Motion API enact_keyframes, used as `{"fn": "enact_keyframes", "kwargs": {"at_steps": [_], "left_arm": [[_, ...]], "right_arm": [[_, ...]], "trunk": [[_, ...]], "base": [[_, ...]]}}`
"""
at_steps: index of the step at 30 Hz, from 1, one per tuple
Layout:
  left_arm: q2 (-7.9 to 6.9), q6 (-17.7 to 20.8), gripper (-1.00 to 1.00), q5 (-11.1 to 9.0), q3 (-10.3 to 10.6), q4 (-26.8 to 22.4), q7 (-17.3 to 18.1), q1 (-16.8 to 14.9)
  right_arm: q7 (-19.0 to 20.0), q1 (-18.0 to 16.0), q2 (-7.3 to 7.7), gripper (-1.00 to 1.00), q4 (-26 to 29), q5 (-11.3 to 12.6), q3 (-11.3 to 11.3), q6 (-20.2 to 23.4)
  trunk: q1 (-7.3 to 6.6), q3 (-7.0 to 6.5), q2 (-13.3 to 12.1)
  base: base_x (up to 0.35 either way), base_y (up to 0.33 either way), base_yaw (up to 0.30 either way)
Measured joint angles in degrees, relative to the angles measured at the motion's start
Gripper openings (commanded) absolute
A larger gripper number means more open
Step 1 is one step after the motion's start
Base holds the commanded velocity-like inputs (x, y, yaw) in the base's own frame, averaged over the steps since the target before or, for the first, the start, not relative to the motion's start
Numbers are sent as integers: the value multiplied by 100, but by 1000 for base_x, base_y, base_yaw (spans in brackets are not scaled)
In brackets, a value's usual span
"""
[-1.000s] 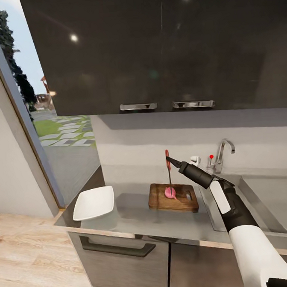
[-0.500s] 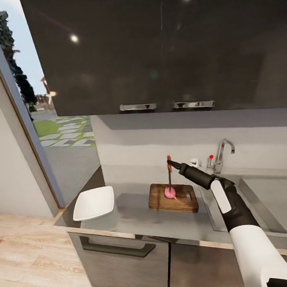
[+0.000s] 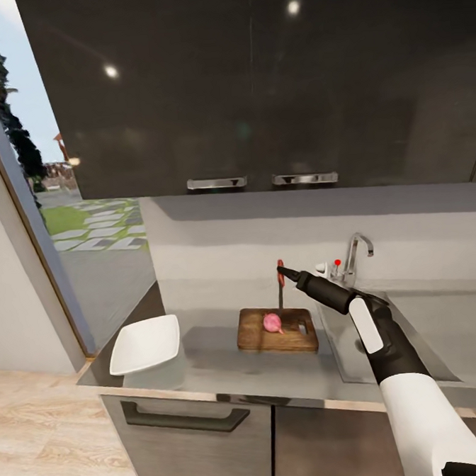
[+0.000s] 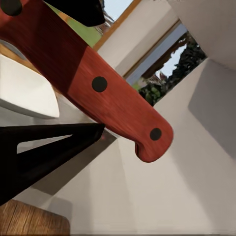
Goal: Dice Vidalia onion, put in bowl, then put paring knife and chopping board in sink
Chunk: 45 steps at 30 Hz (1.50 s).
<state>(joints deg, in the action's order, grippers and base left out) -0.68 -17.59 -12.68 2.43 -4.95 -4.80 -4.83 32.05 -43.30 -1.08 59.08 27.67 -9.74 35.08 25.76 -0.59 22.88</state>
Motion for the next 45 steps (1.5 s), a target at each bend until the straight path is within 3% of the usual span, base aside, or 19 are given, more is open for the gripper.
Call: {"fn": "enact_keyframes", "kwargs": {"at_steps": [34,40,45], "left_arm": [[-2,0,100,-2,0,-1,0,1],[-2,0,100,0,0,-1,0,1],[-2,0,100,-2,0,-1,0,1]], "right_arm": [[67,0,-15,-100,-46,-8,53,-186],[77,-1,-4,-100,-69,-19,57,-467],[435,-1,11,-100,-84,-75,53,-522]], "trunk": [[0,-10,0],[0,-10,0],[0,-10,0]], "base": [[48,24,-4],[0,0,0],[0,0,0]]}}
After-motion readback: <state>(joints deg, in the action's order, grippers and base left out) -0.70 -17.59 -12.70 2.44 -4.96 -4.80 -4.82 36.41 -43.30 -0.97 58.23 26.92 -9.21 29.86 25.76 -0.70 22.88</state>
